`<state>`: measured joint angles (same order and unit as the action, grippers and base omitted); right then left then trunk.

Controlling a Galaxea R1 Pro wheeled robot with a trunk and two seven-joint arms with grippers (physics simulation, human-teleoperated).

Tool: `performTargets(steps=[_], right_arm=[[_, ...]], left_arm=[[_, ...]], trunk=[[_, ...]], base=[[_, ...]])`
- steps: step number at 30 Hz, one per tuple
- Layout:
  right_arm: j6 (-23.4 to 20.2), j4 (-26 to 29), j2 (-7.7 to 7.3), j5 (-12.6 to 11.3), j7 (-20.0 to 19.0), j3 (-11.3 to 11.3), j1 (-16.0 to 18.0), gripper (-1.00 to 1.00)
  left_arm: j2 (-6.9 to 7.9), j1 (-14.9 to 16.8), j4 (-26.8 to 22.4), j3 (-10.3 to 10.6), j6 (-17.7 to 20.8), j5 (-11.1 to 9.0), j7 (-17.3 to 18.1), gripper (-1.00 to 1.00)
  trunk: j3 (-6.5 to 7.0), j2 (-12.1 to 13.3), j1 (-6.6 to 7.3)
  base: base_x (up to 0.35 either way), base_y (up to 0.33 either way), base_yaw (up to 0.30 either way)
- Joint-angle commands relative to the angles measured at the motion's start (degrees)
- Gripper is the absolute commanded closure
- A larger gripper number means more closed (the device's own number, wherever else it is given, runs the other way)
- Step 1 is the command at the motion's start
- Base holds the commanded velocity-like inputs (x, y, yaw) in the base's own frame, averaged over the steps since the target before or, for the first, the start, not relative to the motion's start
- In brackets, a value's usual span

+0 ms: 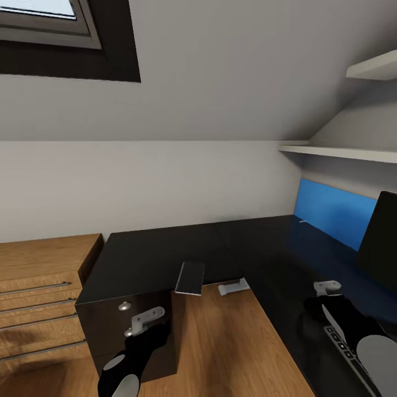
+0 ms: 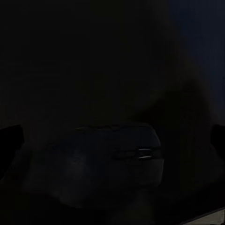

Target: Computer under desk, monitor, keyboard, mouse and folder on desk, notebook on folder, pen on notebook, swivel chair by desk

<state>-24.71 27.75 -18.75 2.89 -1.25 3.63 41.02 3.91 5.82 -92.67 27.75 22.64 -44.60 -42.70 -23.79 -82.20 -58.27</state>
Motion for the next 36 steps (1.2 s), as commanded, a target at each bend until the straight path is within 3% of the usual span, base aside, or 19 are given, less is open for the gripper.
performTargets(steps=[1, 6, 7, 9, 12, 19, 30, 31, 36], right_arm=[[-0.6, 1.9, 0.33, 0.1, -0.2, 0.3, 0.0, -1.00], [-1.5, 5.6, 1.54, -0.1, -0.2, 0.3, -0.1, -1.00], [-2.6, 9.4, 2.69, -0.1, -0.2, 0.2, -0.4, -1.00], [-3.2, 11.6, 3.09, -0.1, -0.2, 0.2, -0.6, -1.00], [-7.4, 18.5, 3.88, -0.4, -0.2, 0.3, -3.0, -1.00], [-12.6, 28.5, 6.43, -2.6, -0.2, 0.3, -7.6, -1.00], [-15.3, 30.0, 10.43, -2.8, -0.2, 0.4, -8.4, -1.00], [-15.9, 30.1, 12.13, -2.7, -0.1, 0.4, -8.5, -1.00], [-16.2, 30.1, 14.22, -2.6, -0.1, 0.5, -8.5, -1.00]], left_arm=[[0.05, 0.1, -0.1, 0.1, 0.1, -0.3, -0.5, -1.00], [0.05, 0.1, -0.1, 0.1, 0.1, -0.3, -0.5, -1.00], [0.06, 0.1, -0.1, 0.1, 0.1, -0.3, -0.5, -1.00], [0.07, 0.1, -0.1, 0.1, 0.1, -0.3, -0.5, -1.00], [0.06, 0.1, -0.1, 0.1, 0.1, -0.3, -0.5, -1.00], [0.10, 0.1, -0.1, 0.1, 0.1, -0.3, -0.5, -1.00], [0.06, 0.1, -0.1, 0.1, 0.2, -0.3, -0.5, -1.00], [0.08, 0.1, -0.1, 0.1, 0.2, -0.3, -0.5, -1.00], [0.11, 0.1, 0.0, 0.1, 0.2, -0.3, -0.5, -1.00]], trunk=[[-0.07, 0.0, 0.00], [-0.07, 0.0, 0.00], [-0.07, 0.0, 0.00], [-0.07, 0.0, 0.00], [-0.07, 0.0, 0.00], [-0.07, 0.0, 0.00], [-0.07, 0.0, 0.00], [-0.07, 0.0, 0.00], [-0.07, 0.0, 0.00]], base=[[0.000, 0.000, 0.000], [0.000, 0.000, 0.000], [0.000, 0.000, 0.000], [0.000, 0.000, 0.000], [0.000, 0.000, 0.000], [0.000, 0.000, 0.000], [0.000, 0.000, 0.000], [0.000, 0.000, 0.000], [0.000, 0.000, 0.000]])
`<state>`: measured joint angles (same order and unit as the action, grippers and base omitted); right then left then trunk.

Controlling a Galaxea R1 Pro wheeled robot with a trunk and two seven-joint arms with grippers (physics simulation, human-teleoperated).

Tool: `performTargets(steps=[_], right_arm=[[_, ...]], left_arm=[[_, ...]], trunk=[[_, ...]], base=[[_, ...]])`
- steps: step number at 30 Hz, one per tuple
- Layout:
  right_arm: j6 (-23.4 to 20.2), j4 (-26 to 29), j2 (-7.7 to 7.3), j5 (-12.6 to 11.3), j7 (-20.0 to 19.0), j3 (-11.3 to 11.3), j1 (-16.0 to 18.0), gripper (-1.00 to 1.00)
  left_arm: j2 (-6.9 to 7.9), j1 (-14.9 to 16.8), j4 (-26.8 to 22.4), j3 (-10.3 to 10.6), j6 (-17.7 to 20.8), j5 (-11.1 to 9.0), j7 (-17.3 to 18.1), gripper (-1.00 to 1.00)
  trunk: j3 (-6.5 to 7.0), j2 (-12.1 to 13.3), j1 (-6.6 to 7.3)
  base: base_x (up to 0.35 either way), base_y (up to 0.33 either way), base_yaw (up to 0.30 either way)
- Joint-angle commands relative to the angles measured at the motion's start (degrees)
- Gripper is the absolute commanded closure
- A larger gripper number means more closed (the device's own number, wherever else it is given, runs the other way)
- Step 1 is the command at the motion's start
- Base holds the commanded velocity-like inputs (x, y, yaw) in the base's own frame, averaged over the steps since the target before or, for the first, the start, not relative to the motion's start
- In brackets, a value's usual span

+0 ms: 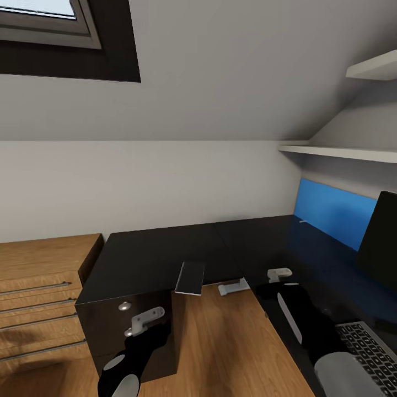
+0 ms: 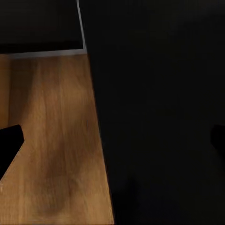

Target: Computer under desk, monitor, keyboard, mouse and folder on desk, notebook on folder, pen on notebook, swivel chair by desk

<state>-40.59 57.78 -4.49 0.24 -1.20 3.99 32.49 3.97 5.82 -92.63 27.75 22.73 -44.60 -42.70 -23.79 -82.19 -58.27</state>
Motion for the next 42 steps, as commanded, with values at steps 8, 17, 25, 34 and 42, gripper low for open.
performTargets(steps=[8, 17, 25, 34, 42], right_arm=[[-0.3, 0.0, 2.52, 0.2, 0.0, 0.3, 0.0, -1.00], [-0.1, -0.1, 3.44, 0.1, 2.7, 0.3, 0.0, -1.00], [0.0, -0.3, 3.52, 0.1, 3.4, 0.4, -0.1, -1.00], [0.1, -0.5, 3.54, 0.1, 3.5, 0.6, -0.1, -1.00], [0.1, -0.6, 3.56, 0.1, 3.6, 0.7, -0.1, -1.00]], left_arm=[[0.07, 0.1, 0.0, 0.1, 0.1, -0.3, -0.5, -1.00], [0.07, 0.1, 0.1, 0.1, 0.1, -0.3, -0.5, -1.00], [0.07, 0.1, 0.1, 0.1, 0.1, -0.3, -0.5, -1.00], [0.07, 0.1, 0.1, 0.1, 0.1, -0.3, -0.5, -1.00], [0.07, 0.1, 0.1, 0.1, 0.1, -0.3, -0.5, -1.00]], trunk=[[-0.07, 0.0, 0.00], [-0.07, 0.0, 0.00], [-0.07, 0.0, 0.00], [-0.07, 0.0, 0.00], [-0.11, 0.0, 0.00]], base=[[0.000, 0.000, 0.060], [-0.119, 0.105, 0.268], [-0.242, 0.213, 0.277], [-0.228, 0.189, 0.106], [-0.214, 0.142, 0.010]])
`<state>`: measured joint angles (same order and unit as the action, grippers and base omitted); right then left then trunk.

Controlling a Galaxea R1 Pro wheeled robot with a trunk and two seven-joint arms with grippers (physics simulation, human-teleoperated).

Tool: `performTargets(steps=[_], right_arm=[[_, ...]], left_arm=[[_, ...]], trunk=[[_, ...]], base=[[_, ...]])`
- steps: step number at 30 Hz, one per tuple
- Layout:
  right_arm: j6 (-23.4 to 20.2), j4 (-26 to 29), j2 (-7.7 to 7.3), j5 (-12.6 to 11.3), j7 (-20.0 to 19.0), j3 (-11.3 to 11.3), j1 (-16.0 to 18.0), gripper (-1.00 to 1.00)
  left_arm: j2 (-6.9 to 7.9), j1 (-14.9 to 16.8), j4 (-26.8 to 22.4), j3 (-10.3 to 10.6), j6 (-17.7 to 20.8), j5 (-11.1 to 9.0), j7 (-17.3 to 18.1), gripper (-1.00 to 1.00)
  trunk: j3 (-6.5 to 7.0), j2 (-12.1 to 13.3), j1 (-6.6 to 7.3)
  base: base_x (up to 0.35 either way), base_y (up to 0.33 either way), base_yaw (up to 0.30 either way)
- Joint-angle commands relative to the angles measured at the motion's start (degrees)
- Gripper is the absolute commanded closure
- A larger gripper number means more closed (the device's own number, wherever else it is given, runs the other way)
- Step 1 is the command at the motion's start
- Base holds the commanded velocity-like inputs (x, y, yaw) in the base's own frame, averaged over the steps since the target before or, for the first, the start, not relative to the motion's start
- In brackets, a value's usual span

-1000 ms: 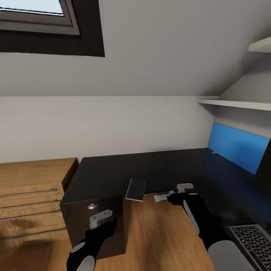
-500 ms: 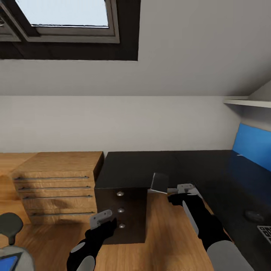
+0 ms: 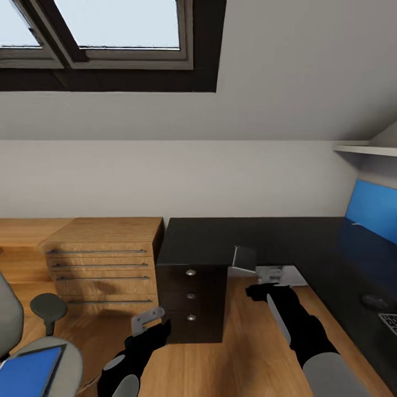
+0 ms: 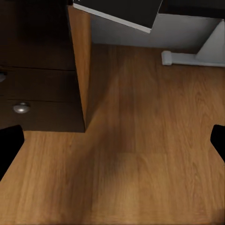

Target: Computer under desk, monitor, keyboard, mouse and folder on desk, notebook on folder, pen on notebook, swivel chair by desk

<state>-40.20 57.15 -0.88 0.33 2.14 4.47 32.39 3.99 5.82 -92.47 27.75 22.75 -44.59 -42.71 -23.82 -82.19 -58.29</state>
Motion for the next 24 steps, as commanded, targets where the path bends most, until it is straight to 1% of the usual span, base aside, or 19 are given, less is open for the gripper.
performTargets(steps=[1, 6, 17, 19, 24], right_arm=[[-0.3, 0.1, -0.04, 0.0, 0.2, 0.2, 0.0, -1.00], [-0.3, 0.1, -0.01, 0.0, 0.3, 0.2, 0.0, -1.00], [-0.2, 0.1, 0.01, 0.0, 0.2, 0.4, 0.0, -1.00], [-0.2, 0.1, 0.01, 0.0, 0.3, 1.4, 0.0, -1.00], [-0.2, 0.1, 0.01, 0.1, 0.8, 3.2, 0.0, -1.00]], left_arm=[[0.05, 0.1, -0.1, 0.1, 0.1, -0.3, -0.4, -1.00], [0.05, 0.1, -0.1, 0.1, 0.1, -0.3, -0.4, -1.00], [0.05, 0.1, -0.1, 0.1, 0.1, -0.3, -0.4, -1.00], [0.05, 0.1, -0.1, 0.1, 0.1, -0.3, -0.4, -1.00], [0.05, 0.1, -0.1, 0.1, 0.1, -0.4, -0.4, -1.00]], trunk=[[-0.09, 0.0, 0.03], [-0.29, 0.0, 0.03], [-0.80, 0.0, 0.03], [-0.88, 0.0, 0.03], [-1.09, 0.0, 0.03]], base=[[-0.255, 0.182, 0.008], [-0.159, 0.100, 0.108], [-0.024, 0.015, 0.212], [-0.002, 0.001, 0.239], [-0.001, 0.001, 0.243]])
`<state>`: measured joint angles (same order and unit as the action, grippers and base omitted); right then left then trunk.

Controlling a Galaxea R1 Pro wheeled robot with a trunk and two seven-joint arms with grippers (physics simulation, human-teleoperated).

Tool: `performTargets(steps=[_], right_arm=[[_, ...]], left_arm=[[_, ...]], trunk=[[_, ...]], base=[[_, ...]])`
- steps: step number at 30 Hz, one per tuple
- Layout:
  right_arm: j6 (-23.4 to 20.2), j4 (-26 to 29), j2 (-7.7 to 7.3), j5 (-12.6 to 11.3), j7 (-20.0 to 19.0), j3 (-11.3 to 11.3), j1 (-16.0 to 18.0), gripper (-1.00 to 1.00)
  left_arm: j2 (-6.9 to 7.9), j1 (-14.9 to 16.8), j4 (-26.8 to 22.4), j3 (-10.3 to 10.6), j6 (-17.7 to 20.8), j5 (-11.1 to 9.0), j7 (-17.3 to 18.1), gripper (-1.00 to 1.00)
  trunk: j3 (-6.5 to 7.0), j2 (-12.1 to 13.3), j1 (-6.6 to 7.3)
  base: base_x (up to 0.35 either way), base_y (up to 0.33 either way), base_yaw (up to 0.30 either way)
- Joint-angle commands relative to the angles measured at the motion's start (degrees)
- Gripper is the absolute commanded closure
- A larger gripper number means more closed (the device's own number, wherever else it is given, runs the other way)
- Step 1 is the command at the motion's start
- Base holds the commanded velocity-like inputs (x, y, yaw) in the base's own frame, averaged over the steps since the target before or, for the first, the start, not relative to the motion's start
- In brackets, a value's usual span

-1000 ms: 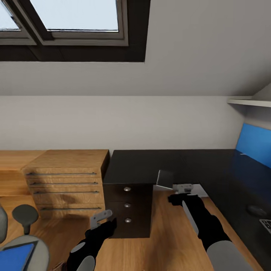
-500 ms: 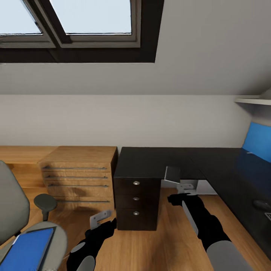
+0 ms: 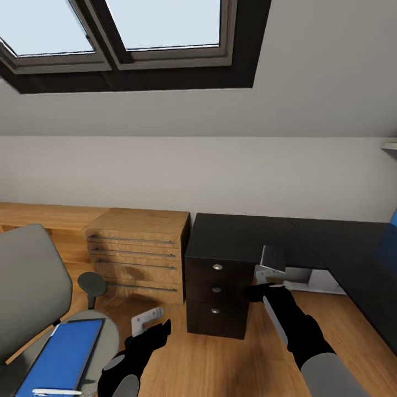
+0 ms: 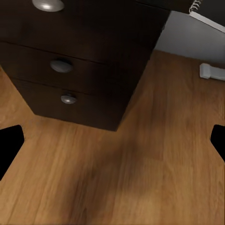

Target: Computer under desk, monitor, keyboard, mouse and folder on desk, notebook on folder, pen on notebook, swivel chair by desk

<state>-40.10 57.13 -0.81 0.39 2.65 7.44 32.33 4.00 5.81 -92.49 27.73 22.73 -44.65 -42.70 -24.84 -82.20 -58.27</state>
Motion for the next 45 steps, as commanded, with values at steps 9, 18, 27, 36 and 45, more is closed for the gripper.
performTargets(steps=[9, 18, 27, 36, 45], right_arm=[[-0.1, 0.1, -0.07, 0.0, 1.6, 1.9, -0.4, -1.00], [0.0, 0.1, -0.09, 0.0, 2.0, 3.8, -0.8, -1.00], [0.0, 0.1, -0.30, 0.0, 1.6, 3.8, -0.8, -1.00], [1.1, 0.2, -0.56, 0.0, 1.4, 3.8, -0.8, -1.00], [1.5, 0.1, -0.33, -0.1, 1.6, 4.5, -0.8, -1.00]], left_arm=[[0.04, 0.1, -0.1, 0.1, 0.1, -0.3, -0.5, -1.00], [0.04, 0.1, -0.1, 0.1, 0.1, -0.3, -0.5, -1.00], [0.04, 0.1, -0.1, 0.1, 0.1, -0.3, -0.5, -1.00], [0.04, 0.1, -0.1, 0.1, 0.1, -0.3, -0.5, -1.00], [0.04, 0.1, -0.1, 0.1, 0.1, -0.3, -0.5, -1.00]], trunk=[[-0.42, 0.0, 0.00], [-0.73, 0.0, 0.00], [-0.90, 0.0, 0.00], [-0.92, 0.0, 0.00], [-0.92, 0.0, 0.00]], base=[[0.000, 0.000, 0.245], [0.000, 0.000, 0.252], [0.000, 0.000, 0.147], [0.000, 0.000, 0.010], [0.000, 0.000, 0.000]])
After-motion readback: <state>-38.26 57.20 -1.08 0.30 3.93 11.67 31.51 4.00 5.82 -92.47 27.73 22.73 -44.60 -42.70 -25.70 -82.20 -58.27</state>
